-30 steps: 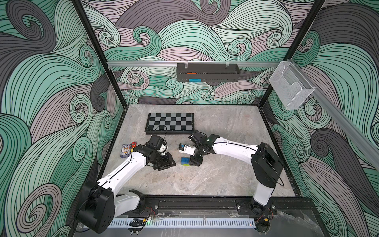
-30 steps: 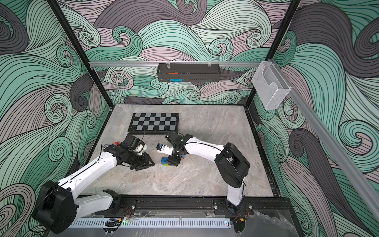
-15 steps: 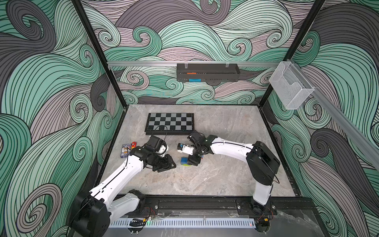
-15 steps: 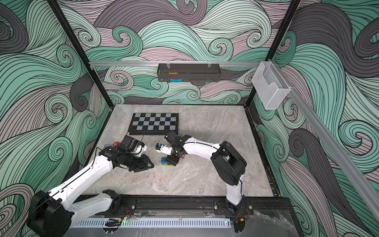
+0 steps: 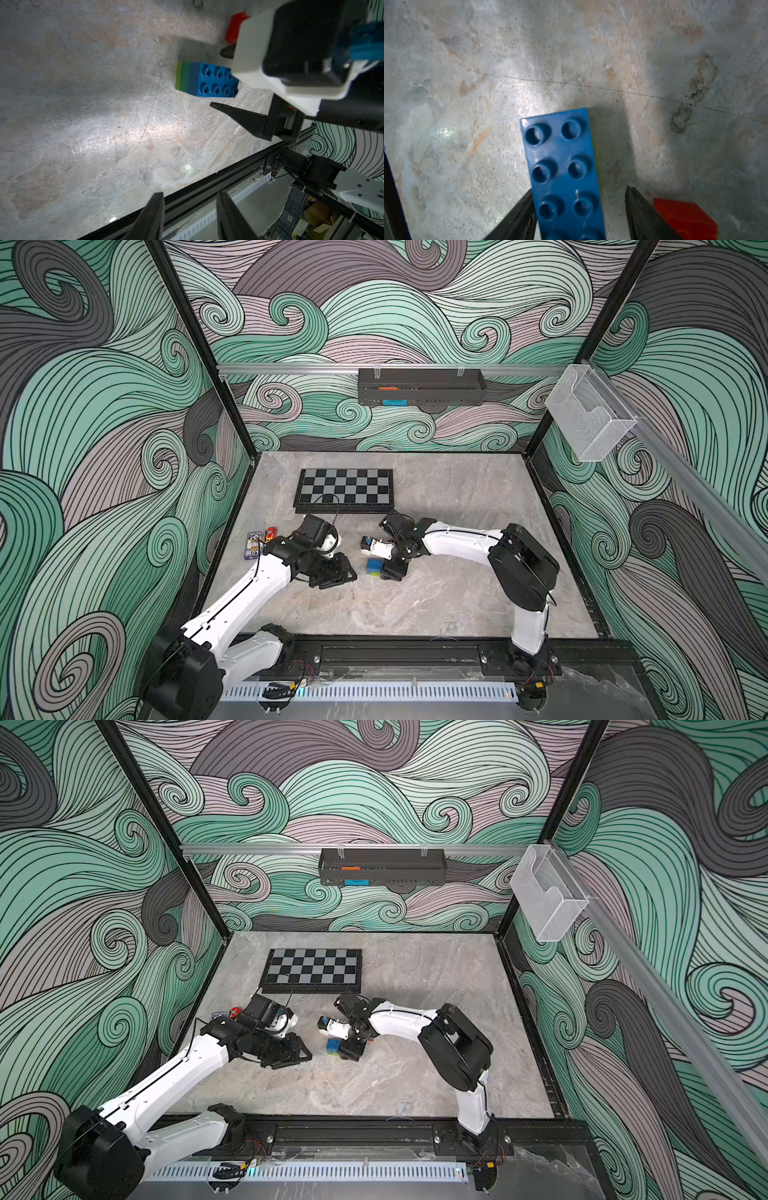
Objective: Assemble the number 5 with lego
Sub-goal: Pick up the lego brick from the center of the board.
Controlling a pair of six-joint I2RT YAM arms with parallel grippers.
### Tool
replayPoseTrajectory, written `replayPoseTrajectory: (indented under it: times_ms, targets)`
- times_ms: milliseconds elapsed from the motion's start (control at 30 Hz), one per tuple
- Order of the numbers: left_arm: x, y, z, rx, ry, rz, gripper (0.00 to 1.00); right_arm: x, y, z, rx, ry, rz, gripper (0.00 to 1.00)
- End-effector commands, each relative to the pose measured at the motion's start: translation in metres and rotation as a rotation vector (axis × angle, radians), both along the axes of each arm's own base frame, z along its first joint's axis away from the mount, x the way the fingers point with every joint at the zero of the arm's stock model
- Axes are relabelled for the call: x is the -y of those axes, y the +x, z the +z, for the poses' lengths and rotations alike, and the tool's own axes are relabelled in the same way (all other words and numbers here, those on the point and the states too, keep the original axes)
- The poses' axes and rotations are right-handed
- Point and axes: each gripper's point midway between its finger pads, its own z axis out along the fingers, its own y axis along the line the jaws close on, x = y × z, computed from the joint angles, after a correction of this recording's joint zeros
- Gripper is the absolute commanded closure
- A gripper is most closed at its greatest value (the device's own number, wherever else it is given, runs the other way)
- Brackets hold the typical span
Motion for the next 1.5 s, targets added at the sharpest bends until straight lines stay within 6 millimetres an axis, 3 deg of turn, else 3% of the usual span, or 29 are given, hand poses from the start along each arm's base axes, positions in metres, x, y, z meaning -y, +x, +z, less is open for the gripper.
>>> replayPoseTrajectory:
  times_ms: [0, 300, 533, 733, 867, 1167, 1467]
  targets:
    - [0.000, 0.003, 0.005, 0.014, 0.014, -0.012, 0.55, -0.001, -0.003, -0.012, -0.032, -0.006, -0.012, 0.32]
    - [-0.001, 0.003, 0.004, 0.015, 0.019, -0.010, 0.55, -0.001, -0.006, -0.022, -0.035, -0.033, -0.006, 0.38]
    - [-0.001, 0.003, 0.004, 0.016, 0.022, -0.010, 0.55, 0.000, -0.011, -0.026, -0.040, -0.048, -0.005, 0.47]
    - [-0.002, 0.003, 0.003, 0.013, 0.025, -0.008, 0.55, 0.001, -0.013, -0.025, -0.038, -0.053, -0.009, 0.61]
    - [-0.003, 0.003, 0.002, 0.014, 0.031, -0.006, 0.55, 0.000, -0.013, -0.017, -0.030, -0.030, -0.016, 0.69]
    - [-0.004, 0.004, 0.001, 0.017, 0.040, 0.001, 0.55, 0.004, -0.010, 0.007, 0.025, 0.001, -0.038, 0.69]
    - [-0.005, 0.008, -0.001, 0.025, 0.050, 0.006, 0.55, 0.028, -0.009, 0.041, 0.095, 0.038, -0.115, 0.68]
